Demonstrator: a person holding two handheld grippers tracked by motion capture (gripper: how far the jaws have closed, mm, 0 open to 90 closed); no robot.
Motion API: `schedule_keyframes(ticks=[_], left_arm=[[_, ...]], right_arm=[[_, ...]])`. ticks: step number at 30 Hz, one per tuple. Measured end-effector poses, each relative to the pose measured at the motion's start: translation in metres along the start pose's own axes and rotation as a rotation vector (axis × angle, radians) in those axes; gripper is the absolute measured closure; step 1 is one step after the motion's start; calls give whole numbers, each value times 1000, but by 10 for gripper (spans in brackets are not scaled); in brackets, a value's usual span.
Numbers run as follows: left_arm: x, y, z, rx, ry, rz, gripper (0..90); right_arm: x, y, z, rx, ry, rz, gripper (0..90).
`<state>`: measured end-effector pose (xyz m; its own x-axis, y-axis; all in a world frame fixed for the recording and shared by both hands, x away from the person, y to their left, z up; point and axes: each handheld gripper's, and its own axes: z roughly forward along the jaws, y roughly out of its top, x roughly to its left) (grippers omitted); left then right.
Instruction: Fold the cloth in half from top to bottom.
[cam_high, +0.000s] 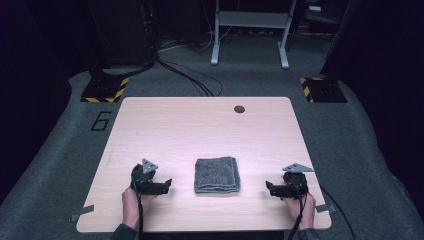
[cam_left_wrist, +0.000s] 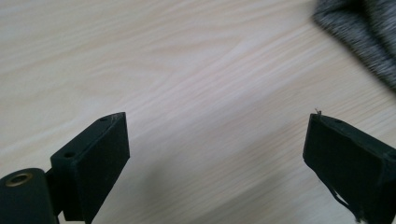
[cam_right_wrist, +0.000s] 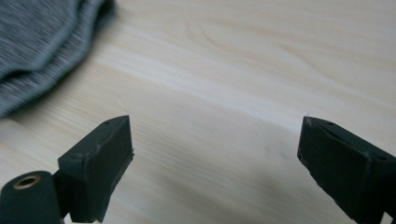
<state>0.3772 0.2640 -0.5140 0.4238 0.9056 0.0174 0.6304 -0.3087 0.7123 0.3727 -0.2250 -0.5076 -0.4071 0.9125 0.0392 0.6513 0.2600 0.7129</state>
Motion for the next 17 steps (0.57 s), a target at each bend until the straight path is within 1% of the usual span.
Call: schedule_keyframes(ticks=[1,2,4,5,6,7,8,10,11,14,17], left_arm=[[4,-3,-1,11,1,-7,65],[6,-6,-1,9,16,-9,63],[10,-12,0,7,28,-25,57],[11,-13,0,9,29,-27,51],[13,-16,0,10,31,-39,46],[14,-18,1,12,38,-36,43],[15,-20,2,3,32,-50,32],[16,-21,2,0,33,-53,23],[17,-23,2,-15,36,-56,23],[18,-23,2,-18,32,-49,13],[17,-22,4,-21,43,-52,8]], right_arm=[[-4,-5,1,6,-4,10,96],[-7,-8,2,11,-12,10,95],[-12,-15,5,20,-32,8,91],[-14,-17,6,18,-33,6,84],[-16,-18,6,7,-36,-12,87],[-16,-19,6,0,-40,-24,84],[-16,-19,7,-5,-34,-18,84],[-16,-19,8,-15,-36,-17,81],[-16,-20,9,-17,-29,-30,79],[-17,-20,9,-26,-24,-33,78],[-16,-20,9,-26,-20,-29,78]])
